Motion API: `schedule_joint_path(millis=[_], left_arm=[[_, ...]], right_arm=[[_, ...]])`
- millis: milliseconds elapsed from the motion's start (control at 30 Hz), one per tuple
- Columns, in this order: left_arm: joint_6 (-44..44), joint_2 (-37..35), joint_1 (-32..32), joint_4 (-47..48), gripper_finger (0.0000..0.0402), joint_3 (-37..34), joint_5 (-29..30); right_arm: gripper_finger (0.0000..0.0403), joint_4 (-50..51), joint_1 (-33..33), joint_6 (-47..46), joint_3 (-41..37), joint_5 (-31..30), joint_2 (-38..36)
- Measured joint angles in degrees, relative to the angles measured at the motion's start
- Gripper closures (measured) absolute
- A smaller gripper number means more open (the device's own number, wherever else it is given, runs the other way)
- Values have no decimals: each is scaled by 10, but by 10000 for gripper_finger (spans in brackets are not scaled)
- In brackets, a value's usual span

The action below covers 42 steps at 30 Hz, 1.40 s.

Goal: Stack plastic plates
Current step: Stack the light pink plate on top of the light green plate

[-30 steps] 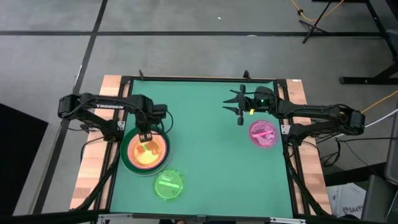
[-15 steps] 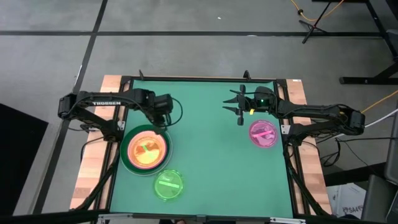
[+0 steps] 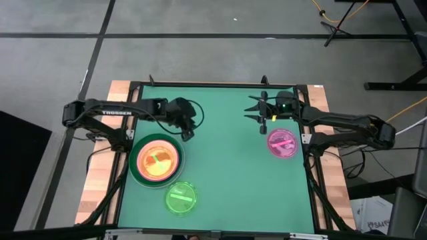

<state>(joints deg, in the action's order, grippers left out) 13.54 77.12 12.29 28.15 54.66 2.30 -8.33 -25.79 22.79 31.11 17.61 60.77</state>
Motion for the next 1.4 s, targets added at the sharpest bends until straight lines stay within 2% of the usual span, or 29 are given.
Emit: schedule_joint_path(millis=[167, 333, 467, 567, 800, 1033, 1233, 1400], left_arm=[[-1, 0, 0, -56, 317, -31, 0], [-1, 0, 0, -67, 317, -46, 0], [-2, 0, 0, -70, 317, -55, 0], [-2, 0, 0, -70, 317, -61, 0], [-2, 0, 0, -86, 317, -71, 0], [-2, 0, 0, -92, 317, -71, 0], [-2, 0, 0, -109, 317, -71, 0], [-14, 0, 0, -116, 317, -71, 0]], right_arm=[[308, 77, -22, 0, 4, 21, -39], [308, 286, -36, 18, 79, 28, -51], [308, 446, -34, 86, 146, -5, -47], [308, 514, -35, 107, 173, -30, -47], [308, 595, -35, 111, 186, -93, -45], [308, 653, -35, 138, 186, -96, -18], [308, 659, -35, 198, 186, -95, 46], [308, 658, -35, 283, 186, -95, 117]])
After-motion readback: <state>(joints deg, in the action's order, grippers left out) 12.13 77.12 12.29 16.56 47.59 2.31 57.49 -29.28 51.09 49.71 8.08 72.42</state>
